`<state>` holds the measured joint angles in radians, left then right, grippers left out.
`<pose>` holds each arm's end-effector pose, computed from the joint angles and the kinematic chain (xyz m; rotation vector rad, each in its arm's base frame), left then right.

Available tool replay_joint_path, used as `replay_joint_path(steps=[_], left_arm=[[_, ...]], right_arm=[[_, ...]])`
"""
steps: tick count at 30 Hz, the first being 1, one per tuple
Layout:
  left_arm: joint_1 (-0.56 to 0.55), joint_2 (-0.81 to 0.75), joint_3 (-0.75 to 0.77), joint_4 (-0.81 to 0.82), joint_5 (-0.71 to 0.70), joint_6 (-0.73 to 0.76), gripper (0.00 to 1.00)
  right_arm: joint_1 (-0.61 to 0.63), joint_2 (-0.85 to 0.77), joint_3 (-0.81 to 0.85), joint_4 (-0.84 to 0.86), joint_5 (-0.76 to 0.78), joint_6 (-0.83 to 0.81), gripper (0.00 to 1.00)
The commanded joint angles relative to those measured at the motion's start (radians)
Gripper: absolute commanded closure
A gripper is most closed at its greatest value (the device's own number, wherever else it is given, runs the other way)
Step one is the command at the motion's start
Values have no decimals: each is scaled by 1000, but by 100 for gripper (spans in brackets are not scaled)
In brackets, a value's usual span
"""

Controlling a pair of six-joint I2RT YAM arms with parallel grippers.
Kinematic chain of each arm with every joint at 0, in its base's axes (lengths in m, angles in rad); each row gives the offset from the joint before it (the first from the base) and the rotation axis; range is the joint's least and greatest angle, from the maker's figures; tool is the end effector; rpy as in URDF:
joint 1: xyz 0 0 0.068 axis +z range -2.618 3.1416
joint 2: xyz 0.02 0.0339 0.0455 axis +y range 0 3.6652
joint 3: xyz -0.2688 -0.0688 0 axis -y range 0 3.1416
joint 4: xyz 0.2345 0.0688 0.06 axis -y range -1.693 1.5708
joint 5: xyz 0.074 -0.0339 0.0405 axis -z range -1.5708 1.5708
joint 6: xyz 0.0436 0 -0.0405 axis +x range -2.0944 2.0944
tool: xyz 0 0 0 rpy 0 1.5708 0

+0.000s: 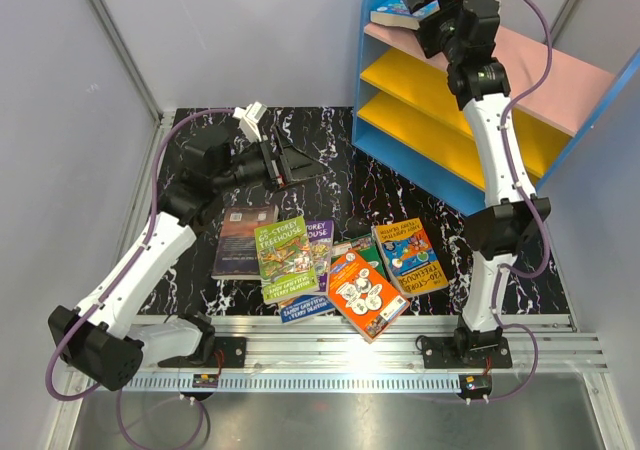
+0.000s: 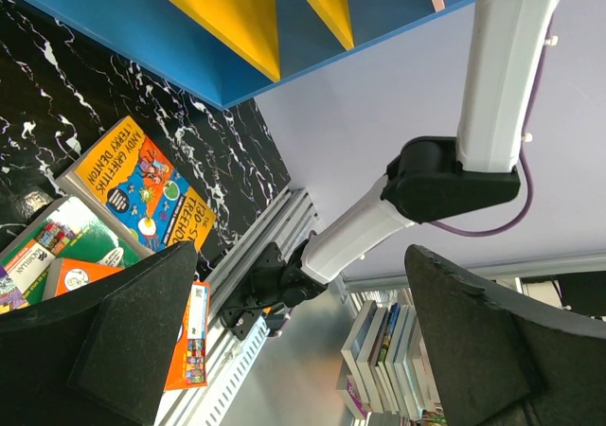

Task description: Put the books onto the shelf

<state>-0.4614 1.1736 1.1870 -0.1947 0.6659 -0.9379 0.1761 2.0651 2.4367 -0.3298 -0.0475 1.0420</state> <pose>0.2174 -0.1382 0.4050 0.0848 2.0027 -1.5432 0.4542 0.0829 0.4961 0.6416 1.4836 0.9954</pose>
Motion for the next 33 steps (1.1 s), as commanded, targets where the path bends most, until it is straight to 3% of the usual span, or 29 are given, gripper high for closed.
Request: replay_joint_path(steps=[1, 12, 19, 23, 27, 29, 33], left_arm=[[0, -11, 5, 21, -2, 11, 1], [0, -3, 19, 11, -15, 10, 1], [0, 18, 72, -143, -103, 80, 1], [-2, 18, 54, -149, -120, 80, 1], [0, 17, 39, -135, -135, 71, 1], [0, 15, 37, -166, -160, 83, 1], [-2, 15, 39, -343, -274, 175, 1]], right_arm=[[7, -69, -47, -9, -12, -28, 0], [2, -111, 94, -460, 81, -168, 0], [3, -204, 58, -571, 140, -283, 0], [2, -244, 56, -563, 110, -362, 0], [2, -246, 128, -682, 54, -346, 0], [3, -299, -16, -661, -20, -332, 0], [46, -546, -466, -395, -271, -323, 0]])
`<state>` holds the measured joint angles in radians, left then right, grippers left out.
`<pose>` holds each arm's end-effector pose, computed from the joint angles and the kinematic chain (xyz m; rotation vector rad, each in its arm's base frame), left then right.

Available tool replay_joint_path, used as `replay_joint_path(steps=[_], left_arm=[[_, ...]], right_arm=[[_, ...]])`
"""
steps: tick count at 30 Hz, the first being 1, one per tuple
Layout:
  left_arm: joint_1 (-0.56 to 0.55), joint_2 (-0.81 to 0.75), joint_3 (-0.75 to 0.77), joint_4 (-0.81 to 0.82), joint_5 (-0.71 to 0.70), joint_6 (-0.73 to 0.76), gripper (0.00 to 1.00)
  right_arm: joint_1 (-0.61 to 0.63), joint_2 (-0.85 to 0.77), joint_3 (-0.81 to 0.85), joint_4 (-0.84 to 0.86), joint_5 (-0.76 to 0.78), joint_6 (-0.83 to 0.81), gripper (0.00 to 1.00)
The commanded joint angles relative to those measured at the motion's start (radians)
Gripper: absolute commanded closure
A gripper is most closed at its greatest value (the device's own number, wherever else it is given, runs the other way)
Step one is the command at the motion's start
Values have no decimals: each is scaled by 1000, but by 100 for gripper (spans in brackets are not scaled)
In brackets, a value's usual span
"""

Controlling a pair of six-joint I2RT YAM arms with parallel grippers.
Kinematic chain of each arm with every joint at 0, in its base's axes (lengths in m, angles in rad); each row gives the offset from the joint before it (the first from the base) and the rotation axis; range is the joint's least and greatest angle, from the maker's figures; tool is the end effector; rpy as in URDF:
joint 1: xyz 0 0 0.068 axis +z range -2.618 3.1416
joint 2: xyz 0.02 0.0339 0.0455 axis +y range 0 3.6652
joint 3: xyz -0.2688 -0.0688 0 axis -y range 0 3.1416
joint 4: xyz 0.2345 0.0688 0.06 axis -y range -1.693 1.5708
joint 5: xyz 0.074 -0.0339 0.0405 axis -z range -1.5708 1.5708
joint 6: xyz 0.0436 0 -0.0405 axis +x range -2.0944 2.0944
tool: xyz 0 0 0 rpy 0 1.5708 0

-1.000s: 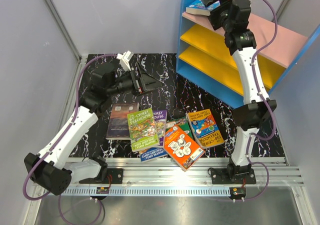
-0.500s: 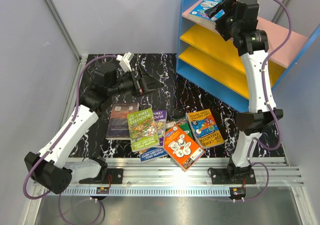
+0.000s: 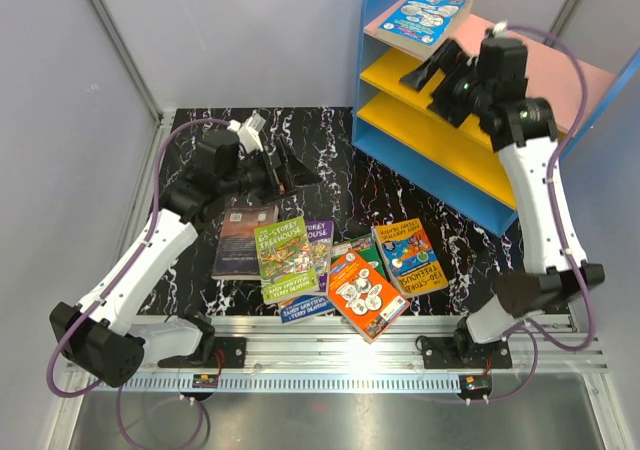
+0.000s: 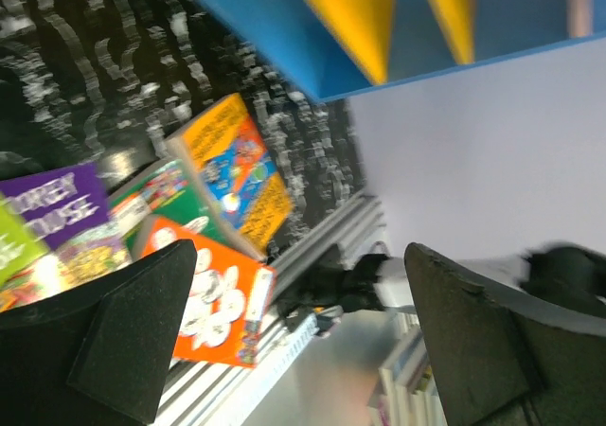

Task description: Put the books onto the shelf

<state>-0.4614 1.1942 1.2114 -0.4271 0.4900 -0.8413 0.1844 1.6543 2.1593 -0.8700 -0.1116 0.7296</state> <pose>0.2216 -0.1331 0.3827 -0.0598 2.1812 -1.2843 0.3218 0.0650 0.5054 0.4643 1.9465 0.7076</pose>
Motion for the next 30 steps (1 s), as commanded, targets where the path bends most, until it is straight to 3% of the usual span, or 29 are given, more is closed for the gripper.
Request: replay_joint_path(steps=[1, 6, 10, 13, 21, 30], left_arm=[[1, -7, 8, -199, -170, 91, 1], [7, -50, -113, -416, -430, 55, 1], [29, -102, -265, -395, -462, -1, 1], [41, -100, -366, -352, -452, -24, 1], [55, -87, -467, -216, -447, 10, 1], [55, 11, -561, -38, -393, 4, 1]], right_arm=[[100, -163, -320, 170, -220, -10, 0], [312, -217, -599, 250, -259, 28, 0], [372, -215, -867, 461, -351, 137, 0], [375, -148, -955, 621, -439, 189, 0], [411, 77, -880, 712, -551, 174, 0], [477, 200, -894, 720, -548, 153, 0]])
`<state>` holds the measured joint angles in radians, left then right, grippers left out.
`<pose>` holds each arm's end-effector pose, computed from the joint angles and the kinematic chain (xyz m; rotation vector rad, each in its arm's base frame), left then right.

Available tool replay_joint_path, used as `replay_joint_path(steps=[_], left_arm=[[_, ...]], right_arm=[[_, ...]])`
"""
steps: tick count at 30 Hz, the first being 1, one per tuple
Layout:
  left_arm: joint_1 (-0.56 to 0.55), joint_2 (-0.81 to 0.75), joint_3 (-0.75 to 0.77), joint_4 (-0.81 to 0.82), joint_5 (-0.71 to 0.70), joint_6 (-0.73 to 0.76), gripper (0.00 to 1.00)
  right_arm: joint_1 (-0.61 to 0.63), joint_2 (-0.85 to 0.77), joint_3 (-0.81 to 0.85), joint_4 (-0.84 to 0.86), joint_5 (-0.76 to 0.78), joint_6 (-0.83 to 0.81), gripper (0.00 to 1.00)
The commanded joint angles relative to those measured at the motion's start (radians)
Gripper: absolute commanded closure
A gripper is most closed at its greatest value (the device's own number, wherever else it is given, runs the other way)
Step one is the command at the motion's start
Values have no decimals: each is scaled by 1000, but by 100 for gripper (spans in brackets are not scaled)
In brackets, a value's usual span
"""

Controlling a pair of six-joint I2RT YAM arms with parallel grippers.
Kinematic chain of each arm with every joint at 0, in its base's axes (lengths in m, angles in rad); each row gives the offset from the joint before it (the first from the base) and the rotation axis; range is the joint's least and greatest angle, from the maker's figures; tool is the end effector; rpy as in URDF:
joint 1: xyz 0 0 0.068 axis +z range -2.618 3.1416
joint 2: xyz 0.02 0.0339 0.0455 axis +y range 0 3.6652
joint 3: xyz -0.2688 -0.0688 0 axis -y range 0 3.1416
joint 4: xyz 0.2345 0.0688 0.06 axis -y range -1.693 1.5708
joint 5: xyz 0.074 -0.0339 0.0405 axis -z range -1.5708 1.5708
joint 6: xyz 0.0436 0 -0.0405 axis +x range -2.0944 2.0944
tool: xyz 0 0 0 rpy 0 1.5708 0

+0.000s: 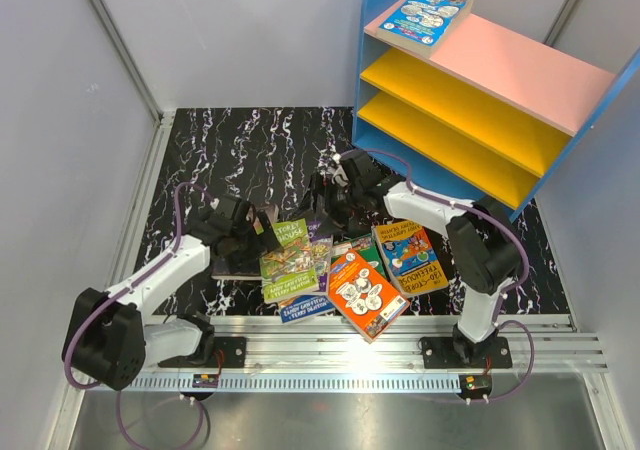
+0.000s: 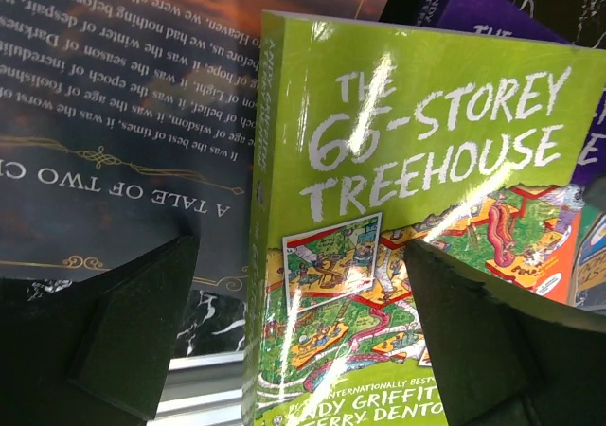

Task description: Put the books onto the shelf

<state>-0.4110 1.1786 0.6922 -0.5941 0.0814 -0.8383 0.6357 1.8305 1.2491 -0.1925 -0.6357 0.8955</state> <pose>0.1892 -0.0863 0.2017 -0.5554 2.6920 -0.4929 0.3032 0.2559 0.2184 -0.0206 2.6655 1.3966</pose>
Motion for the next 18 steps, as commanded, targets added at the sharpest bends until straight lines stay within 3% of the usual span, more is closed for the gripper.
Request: replay_joint_path(steps=[1, 6, 9, 10, 13, 14, 18], left_arm=[[6, 35, -49, 145, 20, -5, 1], [5, 84, -72, 233, 72, -19, 5], [5, 96, -60, 272, 98, -15, 40], [6, 99, -57, 278, 104, -13, 59], [5, 102, -36, 284, 121, -8, 86], [5, 95, -22, 269, 126, -2, 100], [5, 40, 35, 205, 98, 33, 100]], right_arm=[[33, 33, 19, 30, -19, -36, 0], [64, 93, 4, -28, -2, -86, 1], [71, 87, -54, -15, -4, -90, 1], [74, 84, -62, -13, -4, -92, 1], [75, 67, -88, -10, -5, -93, 1], [76, 55, -94, -12, -4, -95, 2], [76, -2, -96, -57, 19, -121, 2]])
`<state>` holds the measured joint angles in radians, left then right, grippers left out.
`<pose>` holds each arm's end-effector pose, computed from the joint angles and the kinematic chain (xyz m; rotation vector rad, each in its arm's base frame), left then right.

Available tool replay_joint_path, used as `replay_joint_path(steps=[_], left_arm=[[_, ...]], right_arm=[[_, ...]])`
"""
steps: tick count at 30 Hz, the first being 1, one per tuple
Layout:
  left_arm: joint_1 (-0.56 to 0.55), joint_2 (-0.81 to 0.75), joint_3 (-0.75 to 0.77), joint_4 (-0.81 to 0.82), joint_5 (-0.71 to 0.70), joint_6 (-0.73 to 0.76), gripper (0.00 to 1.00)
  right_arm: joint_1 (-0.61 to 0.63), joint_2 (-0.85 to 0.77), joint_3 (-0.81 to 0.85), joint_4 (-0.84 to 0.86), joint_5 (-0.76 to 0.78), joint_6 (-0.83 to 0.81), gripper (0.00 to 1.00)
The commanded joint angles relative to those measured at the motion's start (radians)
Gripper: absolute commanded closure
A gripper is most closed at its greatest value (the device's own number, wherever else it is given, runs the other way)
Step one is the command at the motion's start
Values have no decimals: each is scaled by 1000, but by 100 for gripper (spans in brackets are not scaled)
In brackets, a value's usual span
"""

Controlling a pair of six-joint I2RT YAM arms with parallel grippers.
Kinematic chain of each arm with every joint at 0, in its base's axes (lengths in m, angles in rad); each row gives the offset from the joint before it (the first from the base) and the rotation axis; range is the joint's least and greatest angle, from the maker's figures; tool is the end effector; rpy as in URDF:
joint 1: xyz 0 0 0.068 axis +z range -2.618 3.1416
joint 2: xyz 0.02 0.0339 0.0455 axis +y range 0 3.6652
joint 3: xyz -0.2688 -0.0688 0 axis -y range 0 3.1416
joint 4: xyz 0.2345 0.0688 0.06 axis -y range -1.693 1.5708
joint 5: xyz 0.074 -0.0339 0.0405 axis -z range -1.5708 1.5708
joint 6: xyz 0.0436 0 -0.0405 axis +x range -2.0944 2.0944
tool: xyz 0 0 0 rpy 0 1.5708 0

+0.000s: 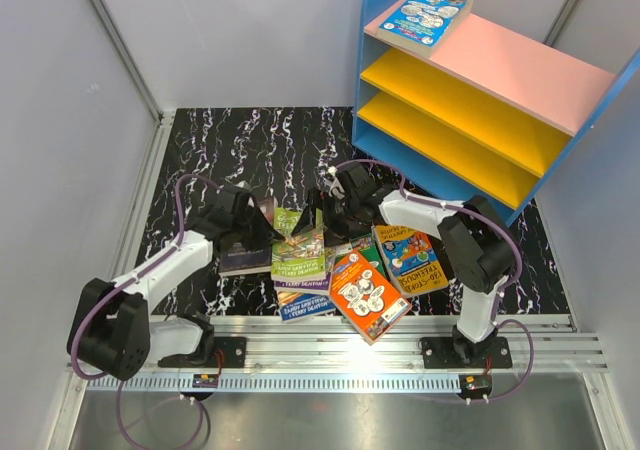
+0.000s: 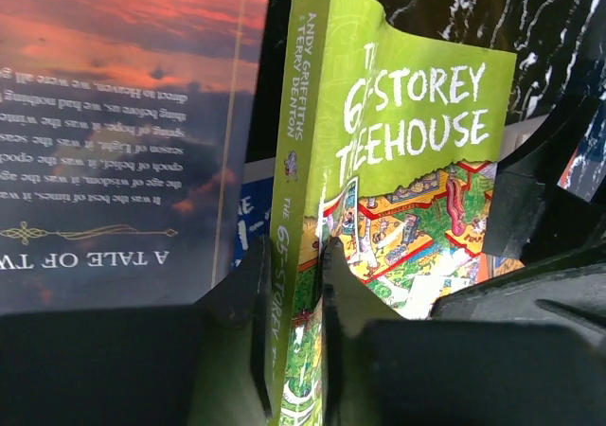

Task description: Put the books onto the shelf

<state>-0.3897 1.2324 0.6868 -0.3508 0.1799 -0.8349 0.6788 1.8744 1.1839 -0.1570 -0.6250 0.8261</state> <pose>0.2147 -0.0966 0.2053 -0.4935 2.5522 -0.7153 0.2889 0.2658 0.1849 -0.1310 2.7287 1.3406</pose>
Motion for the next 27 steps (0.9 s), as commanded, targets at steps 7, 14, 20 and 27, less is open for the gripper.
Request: replay_joint_path(steps=[7, 14, 20, 27], left_arm=[[-8, -90, 117, -48, 50, 22, 100], [-6, -88, 240, -62, 79, -10, 100], [-6, -96, 309, -92, 96, -10, 60], [5, -139, 439, -249, 7, 46, 1]], right_arm=[[31, -155, -10, -101, -7, -9, 22], [30, -299, 126, -205, 30, 2, 82], [24, -409, 269, -315, 94, -5, 100], [-151, -382, 775, -610, 128, -70, 100]])
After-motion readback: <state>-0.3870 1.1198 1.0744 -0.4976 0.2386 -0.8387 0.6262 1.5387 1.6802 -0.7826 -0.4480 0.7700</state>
